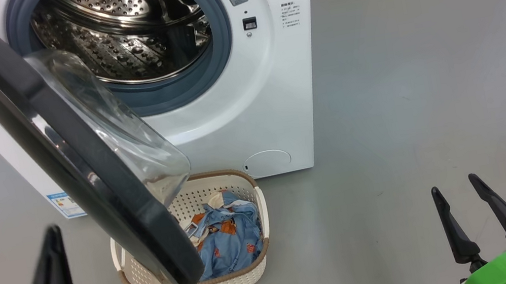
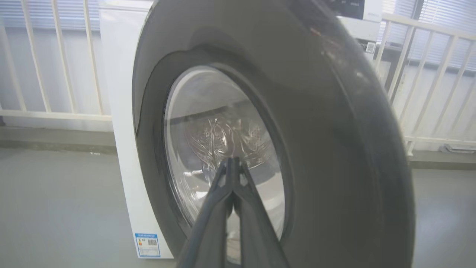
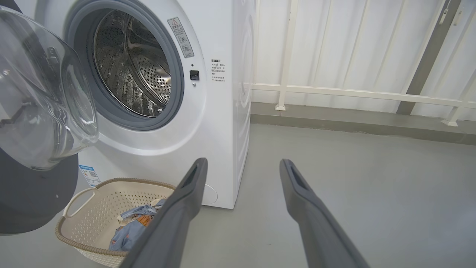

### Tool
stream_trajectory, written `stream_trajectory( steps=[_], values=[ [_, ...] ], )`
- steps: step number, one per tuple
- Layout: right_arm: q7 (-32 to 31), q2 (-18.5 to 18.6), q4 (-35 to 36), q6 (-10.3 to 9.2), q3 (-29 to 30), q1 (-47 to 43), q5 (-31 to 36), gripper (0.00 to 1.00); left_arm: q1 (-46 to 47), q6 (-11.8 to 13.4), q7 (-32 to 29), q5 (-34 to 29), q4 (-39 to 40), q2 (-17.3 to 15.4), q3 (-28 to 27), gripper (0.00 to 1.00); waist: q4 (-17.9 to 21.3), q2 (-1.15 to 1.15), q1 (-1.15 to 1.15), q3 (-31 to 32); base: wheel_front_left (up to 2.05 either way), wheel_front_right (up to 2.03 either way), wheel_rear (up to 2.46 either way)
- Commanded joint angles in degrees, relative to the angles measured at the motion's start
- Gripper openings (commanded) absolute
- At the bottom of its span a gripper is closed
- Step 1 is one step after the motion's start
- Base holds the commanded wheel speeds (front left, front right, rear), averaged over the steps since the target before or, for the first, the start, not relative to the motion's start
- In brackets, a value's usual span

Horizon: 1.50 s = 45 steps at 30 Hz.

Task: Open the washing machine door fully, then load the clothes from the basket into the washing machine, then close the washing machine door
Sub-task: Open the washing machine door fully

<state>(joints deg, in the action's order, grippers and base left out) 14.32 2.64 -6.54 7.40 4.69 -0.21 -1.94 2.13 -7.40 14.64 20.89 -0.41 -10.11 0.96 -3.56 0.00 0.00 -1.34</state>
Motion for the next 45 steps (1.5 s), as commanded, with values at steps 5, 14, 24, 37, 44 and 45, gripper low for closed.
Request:
stream_trajectory(
  steps=[5, 14, 24, 37, 44, 45],
  values=[
    [0.7, 0.2, 1.0, 0.09, -1.5, 0.5, -0.6, 1.0, 5.0, -0.1, 0.4, -1.5, 11.0, -0.9, -4.0, 0.0, 0.1, 0.0, 0.0, 0.0, 0.0, 0.0, 0.0],
    [0.7, 0.2, 1.2, 0.09, -1.4, -0.2, -1.3, 1.0, 8.9, -0.1, 0.4, -1.5, 25.5, -2.5, 3.3, 0.0, 0.1, 0.0, 0.0, 0.4, 0.0, 0.0, 0.0],
    [0.7, 0.2, 0.7, 0.09, -2.0, -0.1, -1.4, 1.0, 12.4, -0.1, 0.4, 0.0, 28.1, -4.1, 17.0, 0.0, 0.8, 0.0, 0.0, 0.1, 0.0, 0.0, 0.0],
    [0.7, 0.2, 0.2, 0.09, -2.6, -0.2, -2.1, 1.0, 11.0, -0.1, 0.4, 1.4, 22.8, -4.3, 25.9, 0.0, 1.3, 0.0, 0.0, -1.0, 0.0, 0.0, 0.0],
    [0.7, 0.2, -0.4, 0.09, -3.1, -0.1, -2.5, 1.0, 10.3, -0.1, 0.4, 2.2, 21.5, -5.0, 27.9, 0.0, 0.9, 0.0, 0.0, -1.4, 0.0, 0.0, 0.0],
    [0.7, 0.2, -0.4, 0.09, -3.1, 0.0, -2.6, 1.0, 10.2, -0.1, 0.4, 2.3, 21.2, -5.0, 28.2, 0.0, 0.8, 0.0, 0.0, -1.4, 0.0, 0.0, 0.0]
  ],
)
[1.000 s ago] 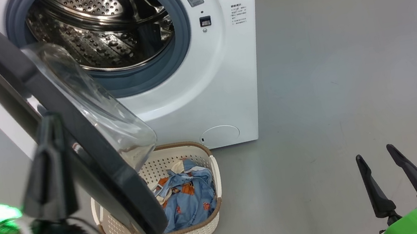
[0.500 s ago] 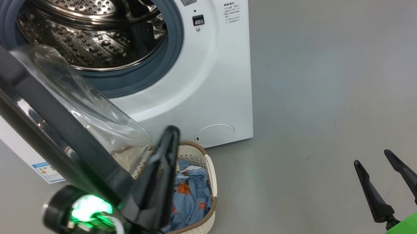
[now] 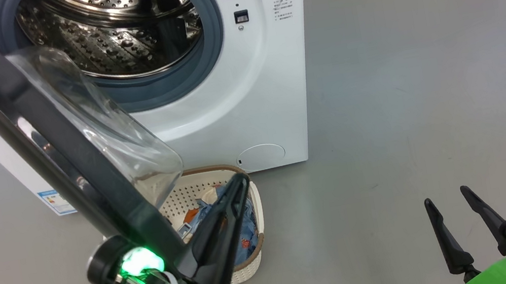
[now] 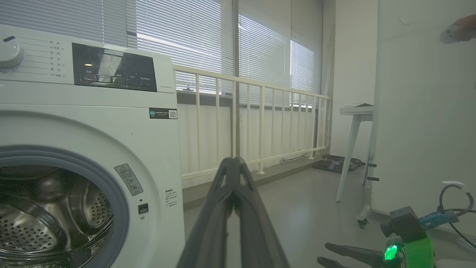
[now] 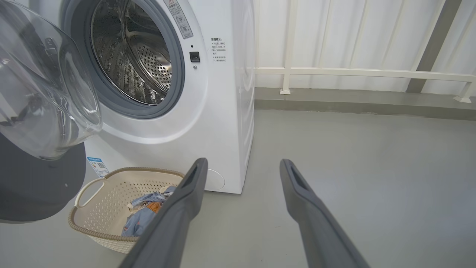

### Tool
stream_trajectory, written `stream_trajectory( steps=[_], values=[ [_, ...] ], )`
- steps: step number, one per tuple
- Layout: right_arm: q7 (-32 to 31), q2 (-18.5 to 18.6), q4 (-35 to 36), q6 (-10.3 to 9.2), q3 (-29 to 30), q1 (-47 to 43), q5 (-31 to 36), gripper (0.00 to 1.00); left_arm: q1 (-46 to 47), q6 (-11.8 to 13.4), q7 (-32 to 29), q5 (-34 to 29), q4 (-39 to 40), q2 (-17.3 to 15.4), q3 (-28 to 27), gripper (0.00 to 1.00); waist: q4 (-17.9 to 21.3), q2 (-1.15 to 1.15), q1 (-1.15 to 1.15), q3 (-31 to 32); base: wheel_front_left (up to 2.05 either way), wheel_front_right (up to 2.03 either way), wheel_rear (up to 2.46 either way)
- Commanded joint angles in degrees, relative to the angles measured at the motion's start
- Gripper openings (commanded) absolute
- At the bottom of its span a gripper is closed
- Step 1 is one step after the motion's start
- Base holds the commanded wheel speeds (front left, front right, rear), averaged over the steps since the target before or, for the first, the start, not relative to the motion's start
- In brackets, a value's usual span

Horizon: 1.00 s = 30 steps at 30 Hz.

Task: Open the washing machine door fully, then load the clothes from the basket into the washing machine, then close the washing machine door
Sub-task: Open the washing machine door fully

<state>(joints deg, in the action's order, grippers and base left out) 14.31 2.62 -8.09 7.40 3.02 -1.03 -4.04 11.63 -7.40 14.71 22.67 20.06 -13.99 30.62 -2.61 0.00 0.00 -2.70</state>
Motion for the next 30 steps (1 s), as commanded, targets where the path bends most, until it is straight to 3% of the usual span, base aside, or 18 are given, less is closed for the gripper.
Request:
stream_trajectory(
  steps=[1, 12, 30],
  values=[
    [0.7, 0.3, 1.1, 0.09, -1.5, 0.8, -0.5, 1.0, 0.6, -0.1, 0.3, 0.7, 0.5, -1.2, -1.1, 0.0, -0.2, 0.0, 0.0, -0.1, 0.0, 0.0, 0.0],
    [0.7, 0.3, 0.2, 0.09, -2.6, 1.4, -1.1, 1.0, -0.9, -0.1, 0.3, 2.0, -4.6, -2.4, 3.1, 0.0, 0.0, 0.0, 0.0, -0.8, 0.0, 0.0, 0.0],
    [0.7, 0.3, -0.1, 0.09, -3.0, 1.8, -1.5, 1.0, -2.4, -0.1, 0.3, 3.3, -16.3, -1.3, -0.5, 0.0, 1.0, 0.0, 0.0, -2.1, 0.0, 0.0, 0.0]
  ],
)
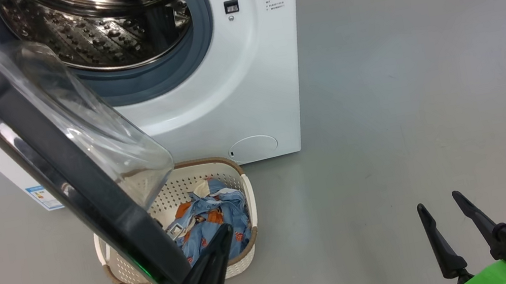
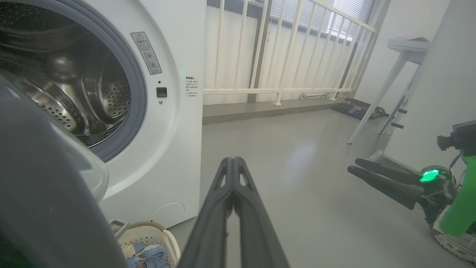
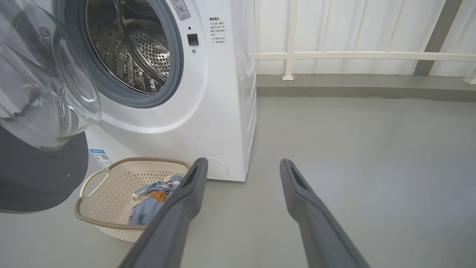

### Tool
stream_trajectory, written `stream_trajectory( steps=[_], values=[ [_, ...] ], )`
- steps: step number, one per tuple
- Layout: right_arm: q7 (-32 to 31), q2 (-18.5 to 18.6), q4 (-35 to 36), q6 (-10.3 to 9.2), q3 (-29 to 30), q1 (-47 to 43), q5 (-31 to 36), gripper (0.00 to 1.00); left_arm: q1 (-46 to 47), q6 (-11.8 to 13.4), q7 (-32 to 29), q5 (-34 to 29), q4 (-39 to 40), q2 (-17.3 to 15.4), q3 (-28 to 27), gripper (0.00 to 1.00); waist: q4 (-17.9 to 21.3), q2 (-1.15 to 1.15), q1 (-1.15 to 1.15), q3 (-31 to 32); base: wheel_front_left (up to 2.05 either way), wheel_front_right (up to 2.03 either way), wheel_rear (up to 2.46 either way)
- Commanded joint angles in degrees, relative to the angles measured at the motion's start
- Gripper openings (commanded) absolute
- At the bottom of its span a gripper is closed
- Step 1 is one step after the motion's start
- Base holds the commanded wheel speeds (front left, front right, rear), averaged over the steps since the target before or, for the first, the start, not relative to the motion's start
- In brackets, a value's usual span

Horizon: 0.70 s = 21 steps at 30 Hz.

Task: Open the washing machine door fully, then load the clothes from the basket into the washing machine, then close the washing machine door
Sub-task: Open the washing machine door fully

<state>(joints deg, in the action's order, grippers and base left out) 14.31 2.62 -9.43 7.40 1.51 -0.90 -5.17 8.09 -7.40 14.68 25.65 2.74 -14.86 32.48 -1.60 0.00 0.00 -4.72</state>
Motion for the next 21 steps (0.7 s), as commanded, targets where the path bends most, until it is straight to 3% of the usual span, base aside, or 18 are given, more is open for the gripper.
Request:
stream_trajectory(
  steps=[1, 21],
  values=[
    [0.7, 0.3, 1.2, 0.09, -1.5, 1.7, -0.4, 1.0, 1.1, -0.1, 0.3, 0.5, 0.5, -0.4, -2.6, 0.0, 0.0, 0.0, 0.0, -0.1, 0.0, 0.0, 0.0],
    [0.7, 0.3, 1.2, 0.09, -2.2, 1.8, -1.1, 1.0, 2.0, -0.1, 0.3, 1.0, -5.2, 1.3, -6.6, 0.0, 1.1, 0.0, 0.0, -0.7, 0.0, 0.0, 0.0]
  ],
)
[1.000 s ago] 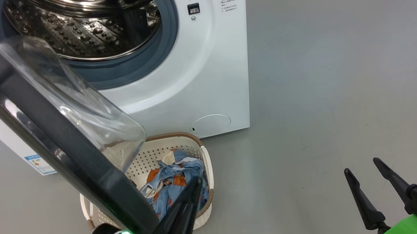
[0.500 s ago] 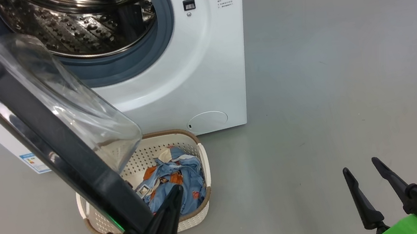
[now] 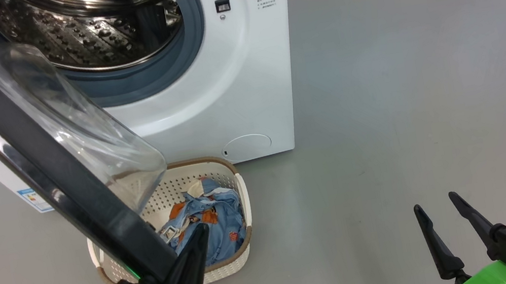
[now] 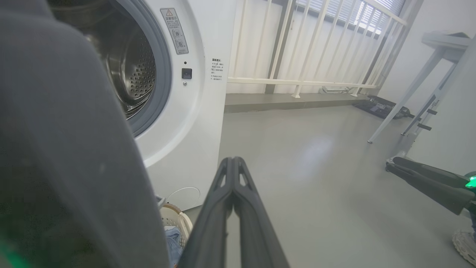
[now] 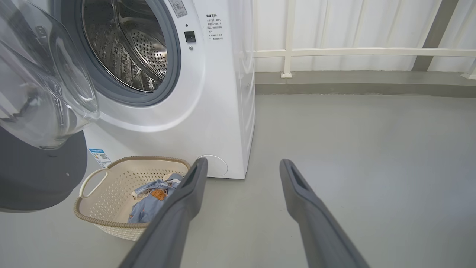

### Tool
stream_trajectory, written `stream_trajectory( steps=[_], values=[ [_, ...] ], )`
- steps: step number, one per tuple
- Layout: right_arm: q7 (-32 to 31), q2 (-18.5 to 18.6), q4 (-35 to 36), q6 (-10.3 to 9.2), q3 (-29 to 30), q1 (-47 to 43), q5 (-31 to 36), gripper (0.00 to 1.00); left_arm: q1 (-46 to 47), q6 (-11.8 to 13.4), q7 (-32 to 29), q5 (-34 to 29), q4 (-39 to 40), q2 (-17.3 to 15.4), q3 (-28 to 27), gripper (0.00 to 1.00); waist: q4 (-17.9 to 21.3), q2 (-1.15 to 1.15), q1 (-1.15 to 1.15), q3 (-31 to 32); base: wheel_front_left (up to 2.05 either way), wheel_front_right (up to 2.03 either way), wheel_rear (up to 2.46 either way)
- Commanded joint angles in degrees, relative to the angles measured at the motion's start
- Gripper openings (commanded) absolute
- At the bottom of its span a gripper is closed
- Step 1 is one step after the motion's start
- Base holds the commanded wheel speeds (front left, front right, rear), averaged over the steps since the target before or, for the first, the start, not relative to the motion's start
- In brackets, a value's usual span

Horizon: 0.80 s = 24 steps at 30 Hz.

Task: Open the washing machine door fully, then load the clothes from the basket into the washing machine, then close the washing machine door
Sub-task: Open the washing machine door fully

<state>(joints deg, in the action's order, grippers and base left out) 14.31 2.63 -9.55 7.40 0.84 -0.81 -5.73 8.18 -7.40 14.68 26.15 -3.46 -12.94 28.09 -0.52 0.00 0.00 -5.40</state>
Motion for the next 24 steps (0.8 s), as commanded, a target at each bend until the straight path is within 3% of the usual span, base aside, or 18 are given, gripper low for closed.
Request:
stream_trajectory(
  steps=[1, 24],
  values=[
    [0.7, 0.2, 1.4, 0.09, -1.5, 1.7, -0.4, 1.0, 1.9, -0.1, 0.3, 0.6, 1.0, -0.5, -2.4, 0.0, 0.0, 0.0, 0.0, -0.2, 0.0, 0.0, 0.0],
    [0.7, 0.2, 0.0, 0.09, -1.9, 1.9, -1.1, 1.0, 1.1, -0.1, 0.3, 0.5, 0.3, 1.3, -6.9, 0.0, -2.5, 0.0, 0.0, -0.2, 0.0, 0.0, 0.0]
  ],
)
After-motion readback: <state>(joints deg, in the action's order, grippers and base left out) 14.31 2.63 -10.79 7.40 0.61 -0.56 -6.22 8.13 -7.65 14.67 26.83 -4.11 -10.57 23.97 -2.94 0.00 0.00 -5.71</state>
